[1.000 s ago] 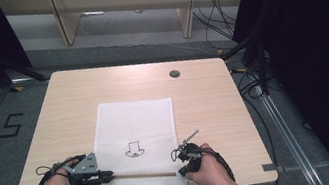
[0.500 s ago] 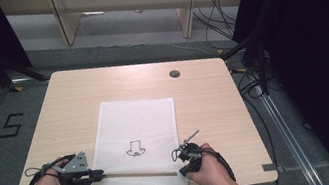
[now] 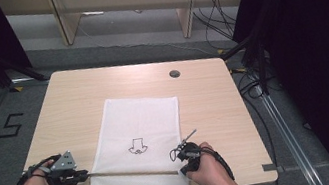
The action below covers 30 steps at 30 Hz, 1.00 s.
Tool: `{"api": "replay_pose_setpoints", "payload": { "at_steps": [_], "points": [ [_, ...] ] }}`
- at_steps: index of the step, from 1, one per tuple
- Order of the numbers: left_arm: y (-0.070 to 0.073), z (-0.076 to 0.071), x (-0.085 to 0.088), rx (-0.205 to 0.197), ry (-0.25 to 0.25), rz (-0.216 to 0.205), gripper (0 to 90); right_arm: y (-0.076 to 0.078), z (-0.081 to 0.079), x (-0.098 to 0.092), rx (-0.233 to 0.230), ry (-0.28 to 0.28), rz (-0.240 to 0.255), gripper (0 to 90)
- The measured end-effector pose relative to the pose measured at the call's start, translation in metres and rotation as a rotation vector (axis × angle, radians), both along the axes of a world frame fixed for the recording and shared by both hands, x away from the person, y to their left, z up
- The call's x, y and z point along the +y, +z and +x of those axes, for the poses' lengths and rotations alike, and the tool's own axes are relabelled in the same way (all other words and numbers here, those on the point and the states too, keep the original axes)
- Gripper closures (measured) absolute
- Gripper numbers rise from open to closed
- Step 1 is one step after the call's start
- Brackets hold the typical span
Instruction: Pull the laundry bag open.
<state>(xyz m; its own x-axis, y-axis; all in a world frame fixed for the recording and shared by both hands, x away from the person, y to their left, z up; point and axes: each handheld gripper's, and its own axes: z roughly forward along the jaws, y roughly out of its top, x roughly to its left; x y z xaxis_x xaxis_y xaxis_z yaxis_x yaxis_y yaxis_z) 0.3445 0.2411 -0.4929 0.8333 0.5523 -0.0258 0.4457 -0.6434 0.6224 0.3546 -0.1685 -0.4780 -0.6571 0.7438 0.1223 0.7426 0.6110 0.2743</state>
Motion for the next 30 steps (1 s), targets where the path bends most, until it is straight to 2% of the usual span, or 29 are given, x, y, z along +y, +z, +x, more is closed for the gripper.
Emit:
{"api": "replay_pose_setpoints", "payload": {
  "at_steps": [2,4,6,9,11,14,16,17,18,20,21,22,23,24,25,26,27,28,29,30],
  "points": [
    [0.000,0.000,0.001,-0.005,-0.023,0.010,82.2,-0.002,0.001,-0.006,-0.012,0.007,0.035,90.0],
    [-0.001,0.000,0.001,0.004,-0.009,-0.001,82.1,-0.002,0.001,-0.006,-0.002,0.001,0.040,90.0],
    [-0.001,0.000,0.001,0.010,-0.012,0.006,82.1,-0.003,0.001,-0.005,-0.012,0.003,0.035,90.0],
    [-0.002,0.000,0.001,0.010,-0.029,0.026,82.1,-0.001,-0.001,-0.004,0.003,-0.018,0.037,90.0],
    [-0.003,-0.001,0.000,0.014,-0.019,0.011,82.0,-0.002,-0.001,-0.005,-0.004,-0.008,0.039,90.0],
    [-0.002,-0.001,0.000,0.004,-0.033,0.025,81.9,-0.002,-0.001,-0.005,-0.012,0.001,0.040,90.0],
    [-0.002,-0.001,-0.001,0.019,-0.033,0.019,81.7,-0.002,-0.001,-0.005,-0.011,0.003,0.041,90.0],
    [-0.001,0.001,0.001,0.048,-0.083,0.048,81.6,-0.002,-0.001,-0.005,-0.012,0.001,0.042,90.0],
    [-0.003,0.000,0.000,0.059,-0.074,0.031,81.1,-0.002,-0.002,-0.005,-0.020,0.001,0.034,90.0],
    [-0.002,0.001,0.000,0.052,-0.089,0.041,76.5,-0.001,-0.003,-0.004,-0.024,0.003,0.032,90.0],
    [-0.002,-0.001,-0.003,0.031,-0.034,-0.020,73.5,-0.001,-0.003,-0.005,-0.027,0.006,0.037,89.3],
    [0.002,-0.002,-0.002,0.002,-0.003,-0.122,70.3,0.000,-0.003,-0.005,-0.025,0.000,0.042,86.5],
    [0.004,-0.002,0.000,-0.021,0.010,-0.158,66.4,0.001,-0.003,-0.006,-0.033,0.004,0.060,83.6],
    [0.004,-0.002,0.000,-0.021,0.010,-0.158,61.3,0.001,-0.003,-0.006,-0.033,0.004,0.060,83.6],
    [0.006,-0.002,0.001,-0.047,0.031,-0.206,56.0,0.007,-0.006,-0.007,-0.052,-0.034,0.068,78.3],
    [0.008,-0.001,0.002,-0.076,0.053,-0.239,56.0,0.007,-0.006,-0.007,-0.052,-0.034,0.068,78.3],
    [0.010,0.002,0.002,-0.112,0.073,-0.264,48.8,0.012,-0.008,-0.010,-0.104,-0.043,0.092,72.1],
    [0.013,0.006,0.002,-0.139,0.082,-0.273,48.8,0.012,-0.008,-0.010,-0.104,-0.043,0.092,72.1],
    [0.014,0.011,-0.001,-0.152,0.106,-0.283,45.9,0.015,-0.008,-0.012,-0.131,-0.053,0.097,70.0],
    [0.015,0.015,-0.006,-0.157,0.127,-0.274,41.9,0.016,-0.005,-0.018,-0.188,-0.056,0.114,66.6]
  ]
}}
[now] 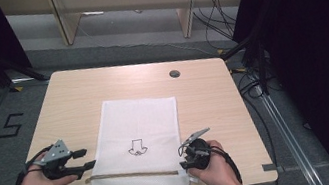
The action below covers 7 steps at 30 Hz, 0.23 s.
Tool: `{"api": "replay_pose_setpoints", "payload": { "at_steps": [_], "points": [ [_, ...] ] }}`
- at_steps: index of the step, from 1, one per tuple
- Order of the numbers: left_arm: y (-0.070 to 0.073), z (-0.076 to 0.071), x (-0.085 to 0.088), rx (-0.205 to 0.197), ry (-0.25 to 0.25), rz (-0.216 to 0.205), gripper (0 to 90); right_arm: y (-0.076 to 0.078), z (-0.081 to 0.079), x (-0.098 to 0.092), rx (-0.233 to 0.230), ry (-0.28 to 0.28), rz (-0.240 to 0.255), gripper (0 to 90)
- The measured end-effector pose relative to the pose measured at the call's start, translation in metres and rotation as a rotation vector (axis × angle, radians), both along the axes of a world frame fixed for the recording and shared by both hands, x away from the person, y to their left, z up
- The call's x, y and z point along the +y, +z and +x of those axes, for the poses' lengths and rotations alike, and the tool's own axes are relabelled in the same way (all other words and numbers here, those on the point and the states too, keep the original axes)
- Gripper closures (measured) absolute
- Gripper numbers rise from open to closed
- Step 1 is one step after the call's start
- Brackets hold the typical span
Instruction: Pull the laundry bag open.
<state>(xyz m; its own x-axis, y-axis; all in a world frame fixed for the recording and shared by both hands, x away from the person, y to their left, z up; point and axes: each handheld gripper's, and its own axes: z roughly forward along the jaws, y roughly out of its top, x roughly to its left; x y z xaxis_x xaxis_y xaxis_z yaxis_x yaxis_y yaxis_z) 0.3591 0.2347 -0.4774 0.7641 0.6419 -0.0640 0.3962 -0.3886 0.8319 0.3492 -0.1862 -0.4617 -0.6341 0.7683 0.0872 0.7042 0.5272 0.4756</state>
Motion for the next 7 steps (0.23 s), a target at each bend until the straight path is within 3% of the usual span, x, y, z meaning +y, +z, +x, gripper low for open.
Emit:
{"api": "replay_pose_setpoints", "payload": {
  "at_steps": [1,2,4,7],
  "points": [
    [0.000,0.003,-0.007,-0.021,0.016,-0.017,41.9,0.000,0.000,0.000,0.000,0.000,0.000,66.6],
    [0.001,0.007,-0.012,-0.034,0.014,-0.001,41.5,0.002,-0.001,-0.001,0.007,-0.026,0.007,64.3],
    [-0.002,0.014,-0.030,-0.024,0.007,-0.024,36.9,0.003,0.001,-0.007,-0.036,-0.034,0.013,61.4],
    [-0.006,0.015,-0.035,-0.005,-0.003,-0.033,35.6,0.003,0.001,-0.010,-0.041,-0.045,0.024,60.8]
  ]
}}
